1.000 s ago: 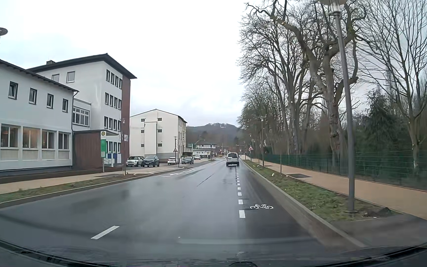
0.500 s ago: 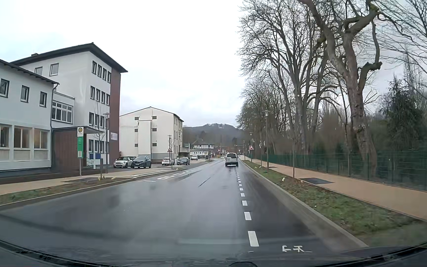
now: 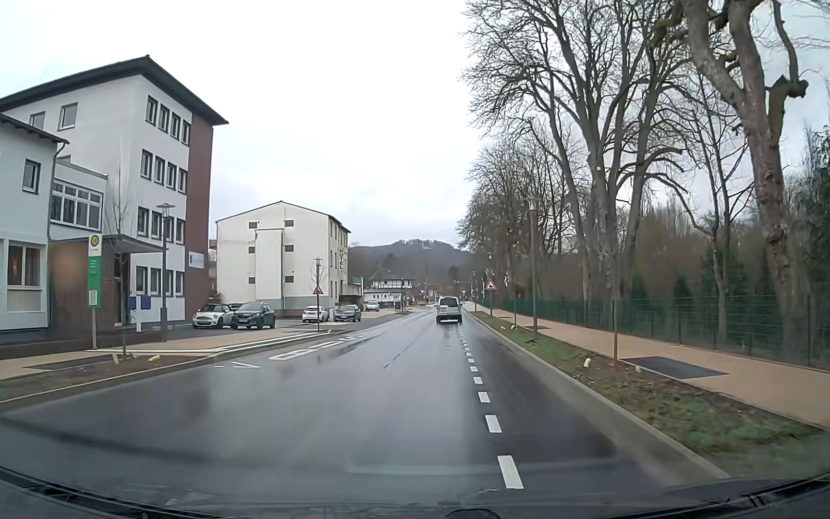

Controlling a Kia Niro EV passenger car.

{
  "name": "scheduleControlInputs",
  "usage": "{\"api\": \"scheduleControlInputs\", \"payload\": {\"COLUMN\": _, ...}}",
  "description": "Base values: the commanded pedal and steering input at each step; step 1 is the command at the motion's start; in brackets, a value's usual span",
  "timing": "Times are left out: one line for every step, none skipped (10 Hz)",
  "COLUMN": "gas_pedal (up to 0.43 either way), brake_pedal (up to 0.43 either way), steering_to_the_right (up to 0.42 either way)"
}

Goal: Follow the waypoints while adhering to traffic rules and regulations

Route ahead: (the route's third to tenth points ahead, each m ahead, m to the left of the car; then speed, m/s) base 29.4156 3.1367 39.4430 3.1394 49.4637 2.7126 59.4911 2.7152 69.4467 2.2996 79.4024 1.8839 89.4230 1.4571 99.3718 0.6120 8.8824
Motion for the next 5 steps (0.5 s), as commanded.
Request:
{"api": "scheduleControlInputs", "payload": {"gas_pedal": 0.220, "brake_pedal": 0.000, "steering_to_the_right": -0.021}}
{"api": "scheduleControlInputs", "payload": {"gas_pedal": 0.220, "brake_pedal": 0.000, "steering_to_the_right": -0.025}}
{"api": "scheduleControlInputs", "payload": {"gas_pedal": 0.220, "brake_pedal": 0.000, "steering_to_the_right": -0.024}}
{"api": "scheduleControlInputs", "payload": {"gas_pedal": 0.220, "brake_pedal": 0.000, "steering_to_the_right": -0.019}}
{"api": "scheduleControlInputs", "payload": {"gas_pedal": 0.220, "brake_pedal": 0.000, "steering_to_the_right": -0.012}}
